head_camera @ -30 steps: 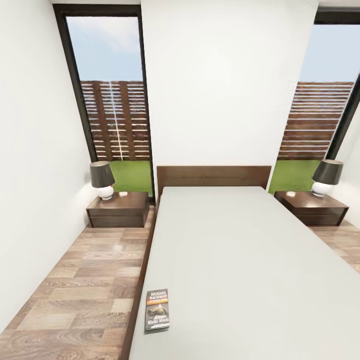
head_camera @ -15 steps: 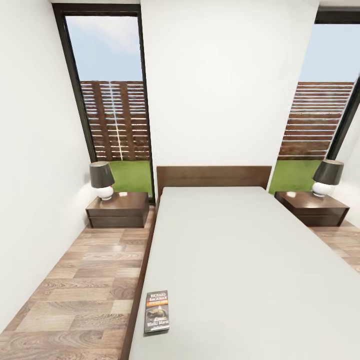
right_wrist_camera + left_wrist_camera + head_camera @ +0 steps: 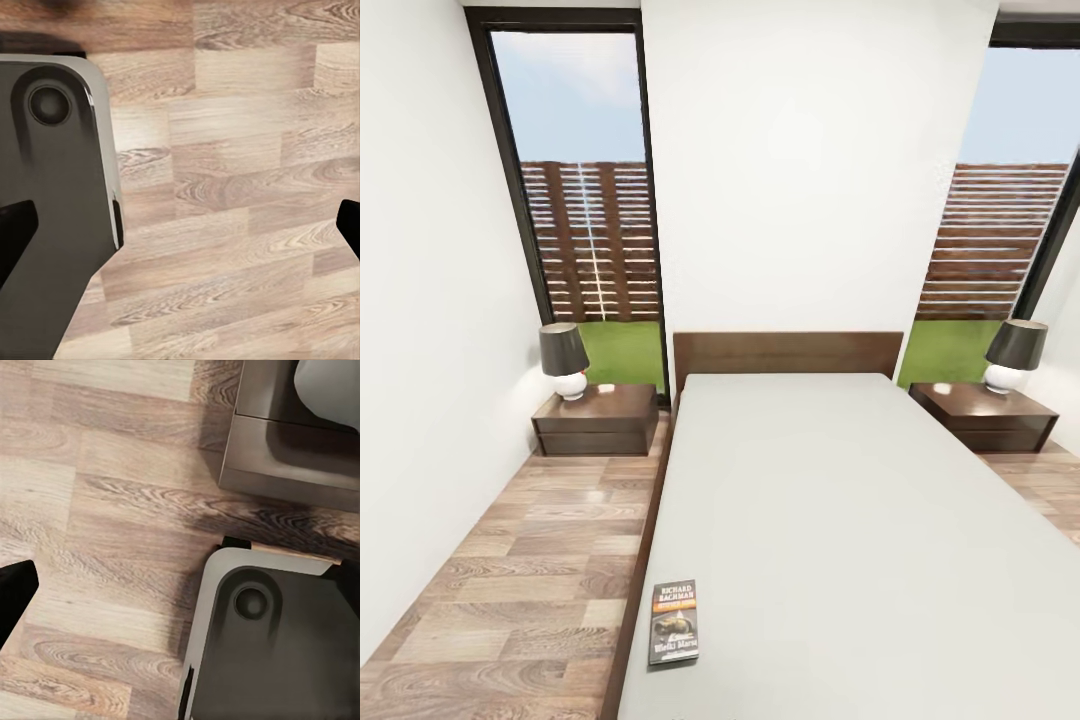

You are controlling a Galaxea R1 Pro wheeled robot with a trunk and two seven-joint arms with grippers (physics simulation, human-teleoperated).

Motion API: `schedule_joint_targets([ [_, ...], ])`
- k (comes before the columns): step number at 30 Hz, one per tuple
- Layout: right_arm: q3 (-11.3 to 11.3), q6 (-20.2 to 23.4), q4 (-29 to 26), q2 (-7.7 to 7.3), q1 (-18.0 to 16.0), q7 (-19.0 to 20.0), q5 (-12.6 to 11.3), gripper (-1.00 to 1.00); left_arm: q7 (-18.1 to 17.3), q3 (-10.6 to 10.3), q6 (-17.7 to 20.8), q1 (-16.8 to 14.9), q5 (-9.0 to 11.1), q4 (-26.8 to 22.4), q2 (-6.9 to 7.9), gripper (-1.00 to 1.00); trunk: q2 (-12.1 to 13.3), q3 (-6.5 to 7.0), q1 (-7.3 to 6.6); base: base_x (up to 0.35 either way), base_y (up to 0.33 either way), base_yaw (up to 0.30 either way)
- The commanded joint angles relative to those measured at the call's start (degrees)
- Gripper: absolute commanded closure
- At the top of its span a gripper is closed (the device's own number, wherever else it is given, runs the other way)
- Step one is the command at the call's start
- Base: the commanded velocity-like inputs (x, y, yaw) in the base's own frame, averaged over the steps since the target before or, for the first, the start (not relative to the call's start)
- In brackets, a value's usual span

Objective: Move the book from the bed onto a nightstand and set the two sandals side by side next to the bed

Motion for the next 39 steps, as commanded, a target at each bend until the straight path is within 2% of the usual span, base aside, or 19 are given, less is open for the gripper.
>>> schedule_joint_targets([
  [1, -0.04, -0.25, 0.06, 0.00, -0.05, -0.05, -0.17, -1.00, 0.12, -0.48, -0.16, -0.04, 0.35, 0.01, 0.00, -1.00, -0.12, -0.13, 0.02, -0.067, 0.000, 0.000],
  [12, 0.02, -0.25, 0.20, 0.00, -0.05, -0.05, -0.11, -1.00, 0.12, -0.48, -0.16, -0.04, 0.35, -0.03, 0.00, -1.00, -0.12, -0.13, 0.02, -0.084, 0.000, 0.000],
  [39, -0.03, -0.25, 0.28, 0.00, -0.05, -0.05, -0.12, -1.00, 0.12, -0.40, -0.08, -0.04, 0.39, -0.14, 0.08, -1.00, -0.12, -0.13, 0.02, -0.008, 0.000, 0.000],
])
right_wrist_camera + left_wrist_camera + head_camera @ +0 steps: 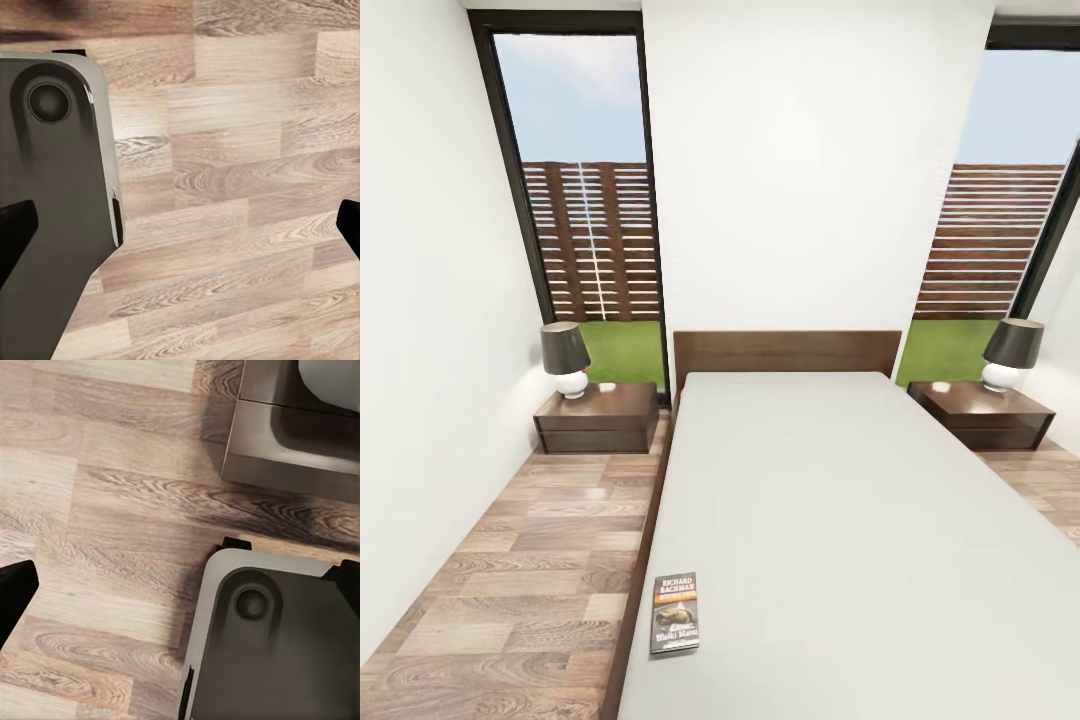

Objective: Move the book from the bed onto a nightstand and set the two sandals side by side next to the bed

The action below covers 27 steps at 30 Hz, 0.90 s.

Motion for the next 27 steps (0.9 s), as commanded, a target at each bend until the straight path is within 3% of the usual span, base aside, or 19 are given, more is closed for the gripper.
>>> schedule_joint_targets([
  [1, -0.05, -0.25, 0.05, 0.00, -0.05, -0.05, -0.17, -1.00, 0.12, -0.49, -0.16, -0.04, 0.35, 0.02, 0.00, -1.00, -0.13, -0.13, 0.03, 0.000, 0.000, 0.000],
  [27, -0.05, -0.25, 0.74, -0.03, -0.05, -0.08, -0.24, -1.00, -0.31, -0.39, -0.22, -0.07, 0.50, -0.18, 0.22, -1.00, -0.13, -0.13, 0.03, 0.000, 0.000, 0.000],
])
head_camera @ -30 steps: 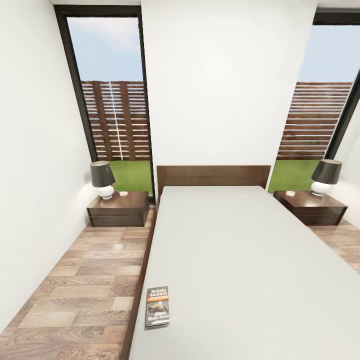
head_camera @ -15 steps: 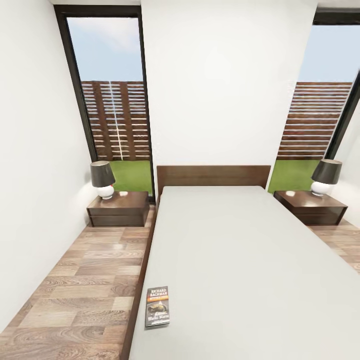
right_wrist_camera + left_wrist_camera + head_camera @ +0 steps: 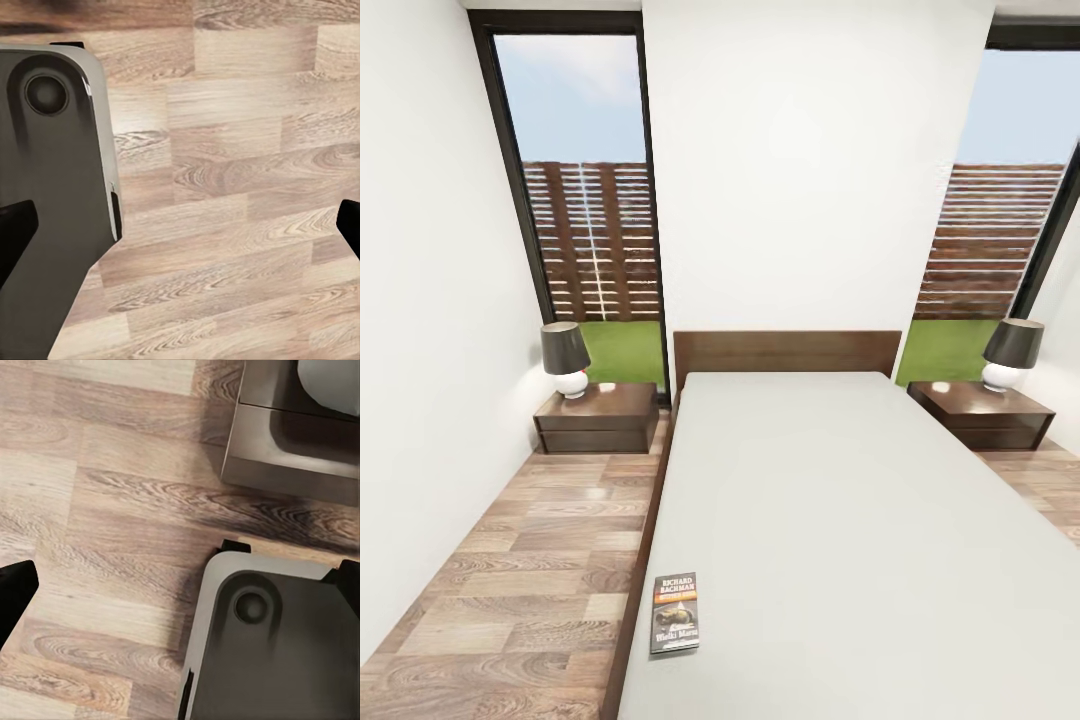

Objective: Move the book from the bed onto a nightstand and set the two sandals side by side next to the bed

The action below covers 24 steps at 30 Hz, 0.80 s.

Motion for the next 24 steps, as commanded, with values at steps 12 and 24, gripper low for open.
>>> schedule_joint_targets([
  [12, -0.07, -0.28, 0.45, -0.27, 0.01, -0.05, -0.24, -1.00, -0.38, 0.37, 0.15, -0.62, 2.66, -0.13, 10.55, -1.00, -0.12, -0.13, 0.03, 0.000, 0.000, 0.000],
  [24, -0.08, -0.28, 0.51, -0.54, 0.03, -0.05, -0.29, -1.00, -1.41, 4.01, 14.54, -5.44, 16.41, -5.36, 30.16, -1.00, -0.12, -0.13, 0.03, 0.000, 0.000, 0.000],
])
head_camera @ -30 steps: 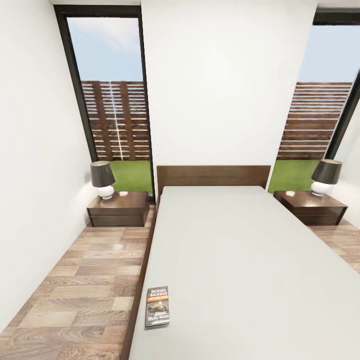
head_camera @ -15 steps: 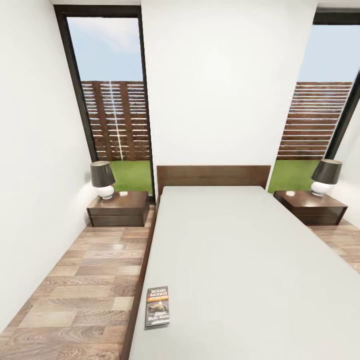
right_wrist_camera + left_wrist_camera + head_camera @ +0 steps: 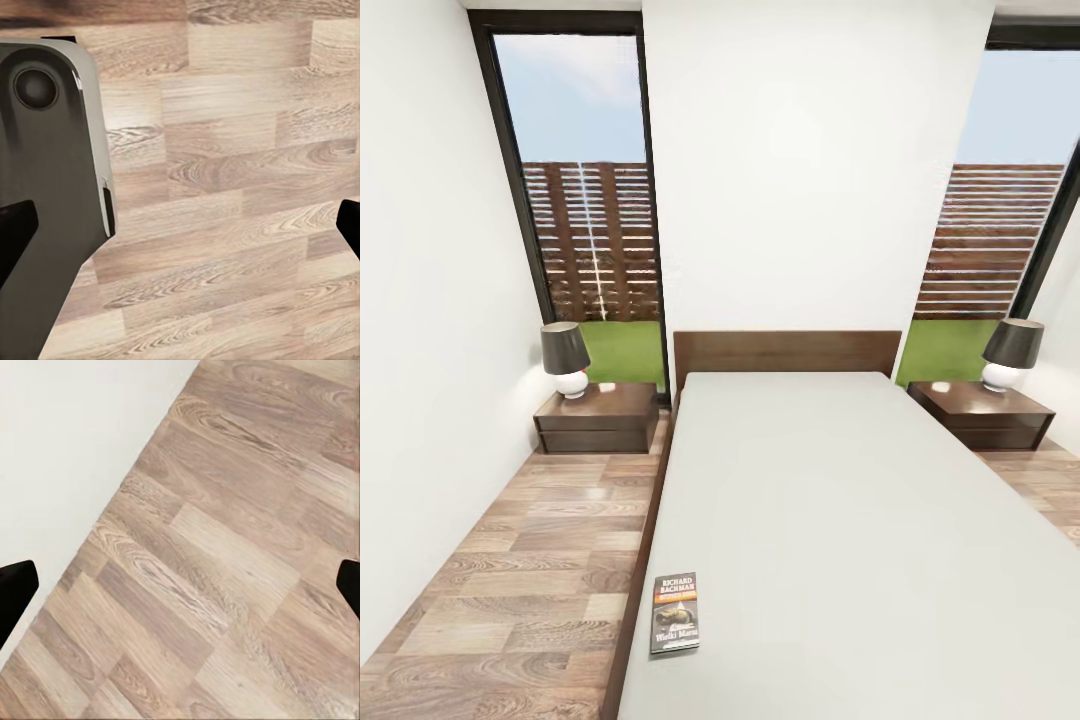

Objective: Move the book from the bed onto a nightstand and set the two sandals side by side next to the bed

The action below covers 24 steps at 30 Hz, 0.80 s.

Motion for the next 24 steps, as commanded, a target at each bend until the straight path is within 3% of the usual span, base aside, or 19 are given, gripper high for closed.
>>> schedule_joint_targets([
  [1, -0.05, -0.33, 0.15, 0.00, -0.07, -0.04, -0.20, -1.00, -0.10, -0.39, 2.23, -1.50, 1.32, -1.76, 1.32, -1.00, -0.13, -0.14, 0.03, 0.000, 0.000, 0.000],
  [2, -0.05, -0.33, 0.15, 0.00, -0.07, -0.04, -0.20, -1.00, -0.10, -0.39, 2.23, -1.50, 1.32, -1.76, 1.32, -1.00, -0.13, -0.14, 0.03, 0.000, 0.000, 0.000],
  [4, -0.05, -0.33, 0.33, -0.03, -0.07, -0.04, -0.21, -1.00, -0.05, -0.19, 7.14, -4.51, 2.20, -5.71, 3.04, -1.00, -0.13, -0.14, 0.03, 0.000, 0.000, 0.000],
  [5, -0.05, -0.33, 0.33, -0.03, -0.07, -0.04, -0.21, -1.00, -0.05, -0.19, 7.14, -4.51, 2.20, -5.71, 3.04, -1.00, -0.13, -0.14, 0.03, 0.000, 0.000, 0.000],
  [7, -0.05, -0.33, 0.62, -0.07, -0.07, -0.04, -0.22, -1.00, -0.04, -0.02, 12.14, -7.60, 2.40, -9.98, 4.06, -1.00, -0.13, -0.14, 0.03, 0.000, 0.000, 0.000],
  [8, -0.05, -0.33, 0.62, -0.07, -0.07, -0.04, -0.22, -1.00, -0.04, -0.02, 12.14, -7.60, 2.40, -9.98, 4.06, -1.00, -0.13, -0.14, 0.03, 0.000, 0.000, 0.000],
  [11, -0.05, -0.33, 0.89, -0.13, -0.07, -0.04, -0.23, -1.00, -0.12, 0.12, 19.37, -12.26, 2.00, -16.78, 4.64, -1.00, -0.13, -0.14, 0.03, 0.000, 0.000, 0.000],
  [13, -0.05, -0.33, 0.94, -0.13, -0.05, -0.04, -0.23, -1.00, -0.12, 0.14, 21.65, -13.69, 1.82, -19.03, 4.44, -1.00, -0.13, -0.14, 0.03, 0.000, 0.000, 0.000],
  [15, -0.05, -0.33, 1.02, -0.13, 0.12, -0.04, -0.21, -1.00, -0.12, 0.13, 25.80, -16.19, 1.55, -23.32, 2.91, -1.00, -0.13, -0.14, 0.03, 0.000, 0.000, 0.000],
  [16, -0.05, -0.33, 1.02, -0.13, 0.12, -0.04, -0.21, -1.00, -0.12, 0.13, 25.80, -16.19, 1.55, -23.32, 2.91, -1.00, -0.13, -0.14, 0.03, 0.000, 0.000, 0.000],
  [20, -0.02, -0.27, 1.11, -0.09, 0.57, -0.04, -0.18, -1.00, 0.10, -0.49, 31.11, -20.72, 0.36, -29.32, -3.45, -1.00, -0.13, -0.14, 0.03, 0.000, 0.000, 0.000],
  [21, -0.02, -0.27, 1.11, -0.09, 0.57, -0.04, -0.18, -1.00, 0.10, -0.49, 31.11, -20.72, 0.36, -29.32, -3.45, -1.00, -0.13, -0.14, 0.03, 0.000, 0.000, 0.000],
  [24, 0.01, -0.12, 1.14, -0.07, 0.73, -0.04, -0.20, -1.00, 0.57, -1.44, 32.96, -24.75, -2.65, -30.89, -8.80, -1.00, -0.13, -0.14, 0.03, 0.000, 0.000, 0.000],
])
